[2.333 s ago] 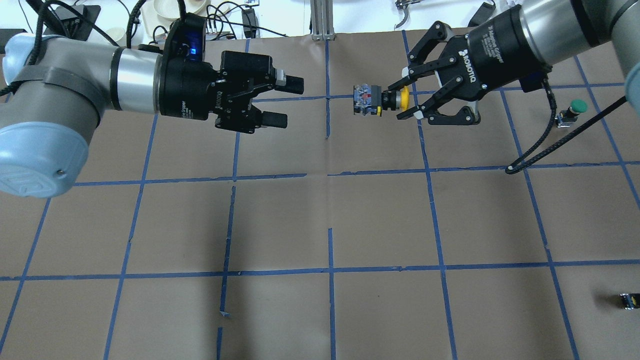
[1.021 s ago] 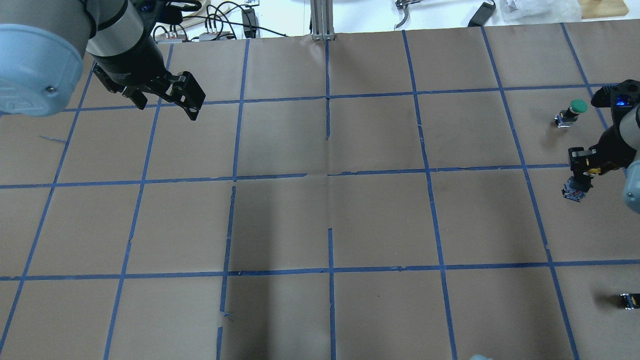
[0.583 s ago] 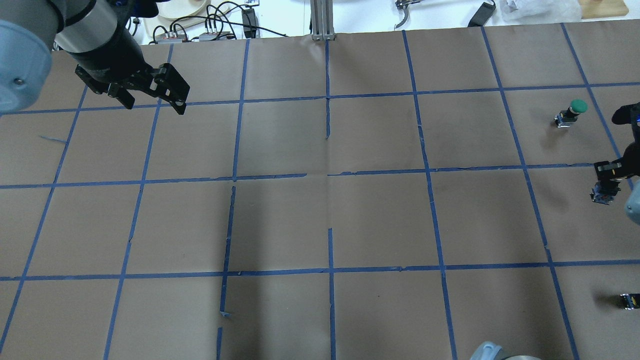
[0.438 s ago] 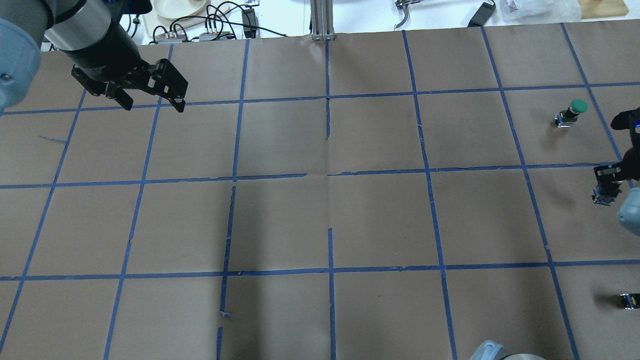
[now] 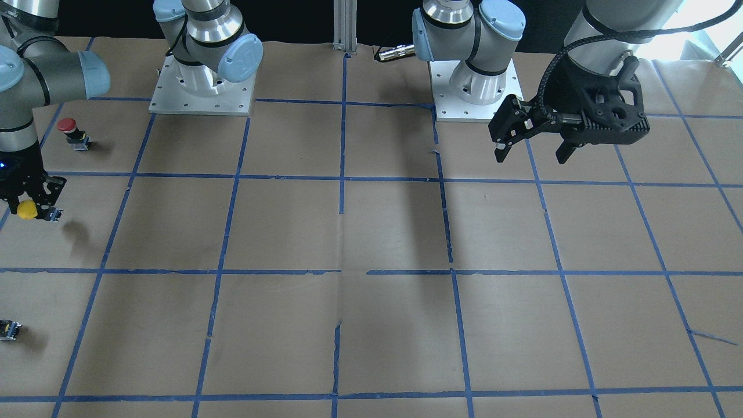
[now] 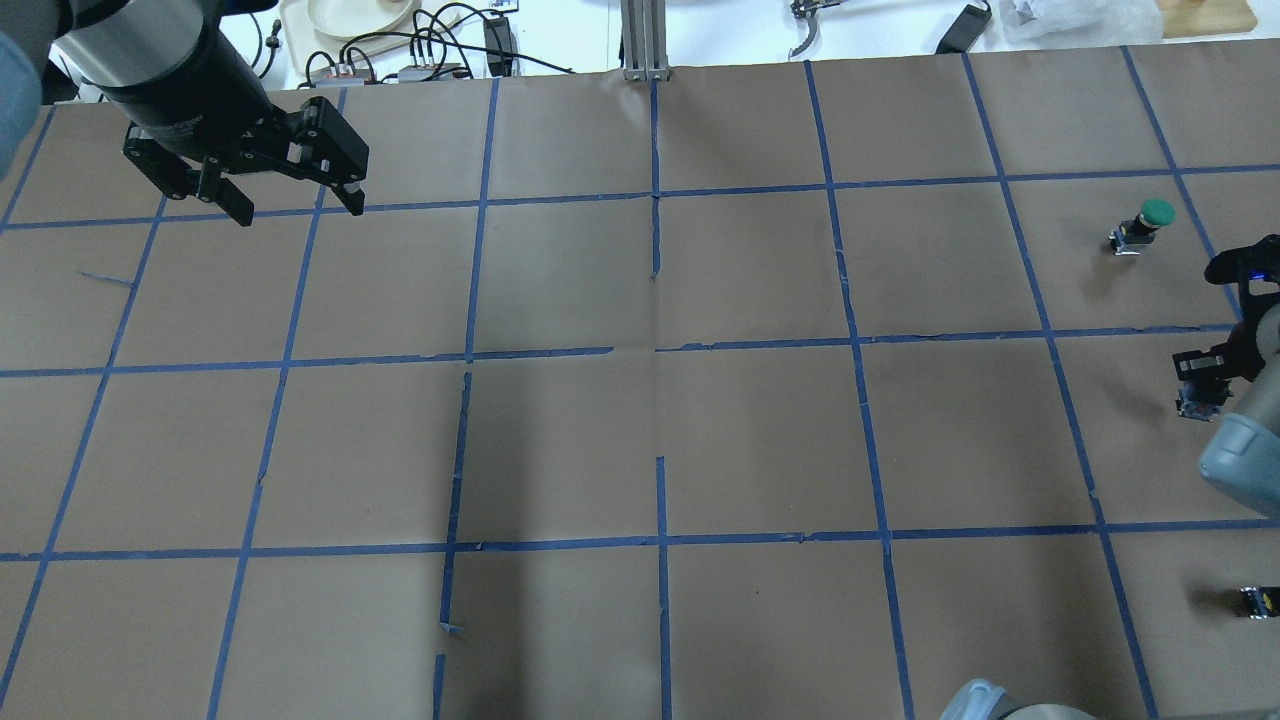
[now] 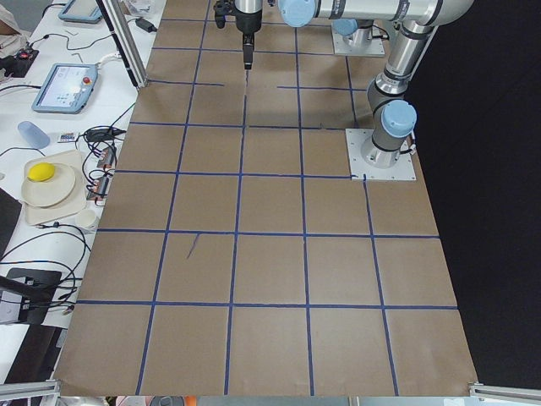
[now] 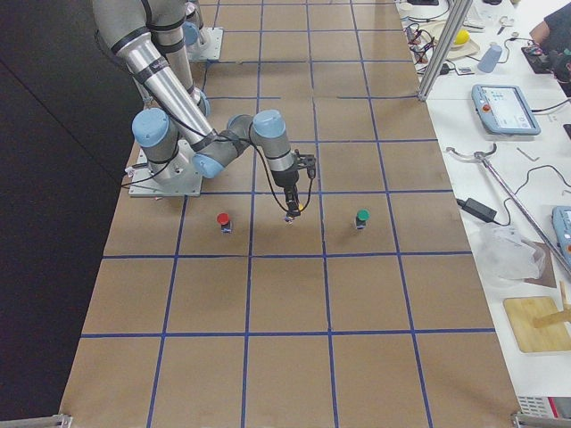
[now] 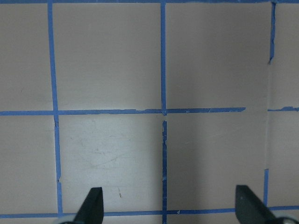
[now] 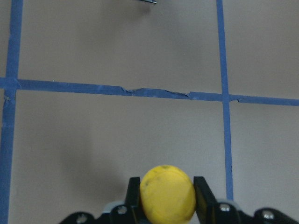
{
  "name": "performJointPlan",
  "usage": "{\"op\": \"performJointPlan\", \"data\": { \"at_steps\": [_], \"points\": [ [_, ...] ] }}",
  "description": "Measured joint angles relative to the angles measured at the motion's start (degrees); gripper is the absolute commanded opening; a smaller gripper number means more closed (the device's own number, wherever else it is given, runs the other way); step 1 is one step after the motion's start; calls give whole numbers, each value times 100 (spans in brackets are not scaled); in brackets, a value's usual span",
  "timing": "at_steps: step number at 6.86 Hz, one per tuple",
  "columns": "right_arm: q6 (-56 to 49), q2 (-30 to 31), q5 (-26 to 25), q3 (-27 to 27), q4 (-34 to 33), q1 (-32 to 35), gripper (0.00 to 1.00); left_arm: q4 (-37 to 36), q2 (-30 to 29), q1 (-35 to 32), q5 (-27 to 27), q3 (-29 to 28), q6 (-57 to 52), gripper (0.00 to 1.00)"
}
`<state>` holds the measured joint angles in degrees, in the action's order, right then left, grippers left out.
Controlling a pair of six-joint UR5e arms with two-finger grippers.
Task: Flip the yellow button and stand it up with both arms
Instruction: 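Lower the yellow button upright onto the table with the right gripper, then open the right gripper and release the standing yellow button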
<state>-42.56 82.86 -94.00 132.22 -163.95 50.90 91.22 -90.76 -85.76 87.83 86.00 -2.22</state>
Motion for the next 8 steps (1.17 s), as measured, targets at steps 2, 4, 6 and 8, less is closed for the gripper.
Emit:
{"op": "performJointPlan", "data": {
  "at_steps": [2,4,6,8],
  "points": [
    [63,-310,9,14,-456,-1,24,168,36,5,27,-68,41,100],
    [255,-484,11,40,-724,-1,99,156,-109,54,6,-64,-41,100],
    [365,-466,3,48,-748,-1,99,151,-123,62,30,-140,-36,100],
    [521,-160,-27,37,-494,31,100,157,-56,39,10,-151,7,100]
  ]
}}
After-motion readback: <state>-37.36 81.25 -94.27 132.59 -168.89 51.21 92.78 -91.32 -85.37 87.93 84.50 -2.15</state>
